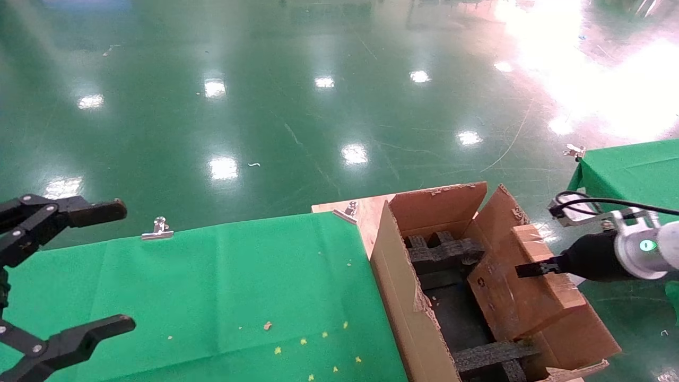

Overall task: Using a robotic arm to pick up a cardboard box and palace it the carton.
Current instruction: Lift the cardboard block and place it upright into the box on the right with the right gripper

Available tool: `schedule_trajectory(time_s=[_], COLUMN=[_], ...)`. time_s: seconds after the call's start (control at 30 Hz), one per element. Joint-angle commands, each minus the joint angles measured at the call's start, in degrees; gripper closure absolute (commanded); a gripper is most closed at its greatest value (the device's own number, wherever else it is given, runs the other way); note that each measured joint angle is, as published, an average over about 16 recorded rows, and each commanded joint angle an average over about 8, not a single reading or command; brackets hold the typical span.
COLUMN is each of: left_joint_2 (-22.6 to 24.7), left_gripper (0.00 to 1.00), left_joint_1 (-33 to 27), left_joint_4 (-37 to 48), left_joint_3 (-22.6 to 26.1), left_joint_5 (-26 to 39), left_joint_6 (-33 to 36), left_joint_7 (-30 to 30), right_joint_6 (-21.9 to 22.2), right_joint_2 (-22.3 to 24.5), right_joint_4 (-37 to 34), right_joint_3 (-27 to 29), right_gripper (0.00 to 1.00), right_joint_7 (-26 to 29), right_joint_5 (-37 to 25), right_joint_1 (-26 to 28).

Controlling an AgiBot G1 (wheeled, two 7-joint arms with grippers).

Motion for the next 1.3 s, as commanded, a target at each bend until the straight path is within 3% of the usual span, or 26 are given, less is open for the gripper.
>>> schedule_trajectory(time_s=[0.03, 0.5, 1.17, 1.2, 1.3], left_joint_2=[0.0, 0.0, 0.0, 0.0, 0.0], left_gripper=[0.00, 0.00, 0.00, 0.00, 0.00], left_joint_1=[0.0, 0.0, 0.0, 0.0, 0.0], left_joint_4=[0.0, 0.0, 0.0, 0.0, 0.0], left_joint_3=[0.0, 0.0, 0.0, 0.0, 0.0], left_joint_5=[0.0, 0.0, 0.0, 0.0, 0.0], left_joint_6=[0.0, 0.0, 0.0, 0.0, 0.0], left_joint_7=[0.0, 0.0, 0.0, 0.0, 0.0], right_joint_6=[0.5, 2.4, 3.4, 3.4, 3.2], right_joint_2=[-1.1, -8.1, -13.8, -14.0, -14.5], right_joint_4=[-0.8, -7.9, -16.5, -16.8, -17.7], right_joint_3=[-0.3, -0.8, -0.3, -0.3, -0.1], right_gripper=[1.00, 1.00, 1.00, 0.95, 0.57], right_joint_7=[0.4, -1.4, -6.5, -6.8, -7.4], right_joint_5=[-0.2, 1.9, 5.5, 5.7, 6.1], right_joint_1=[-0.7, -5.8, -12.1, -12.2, -12.5])
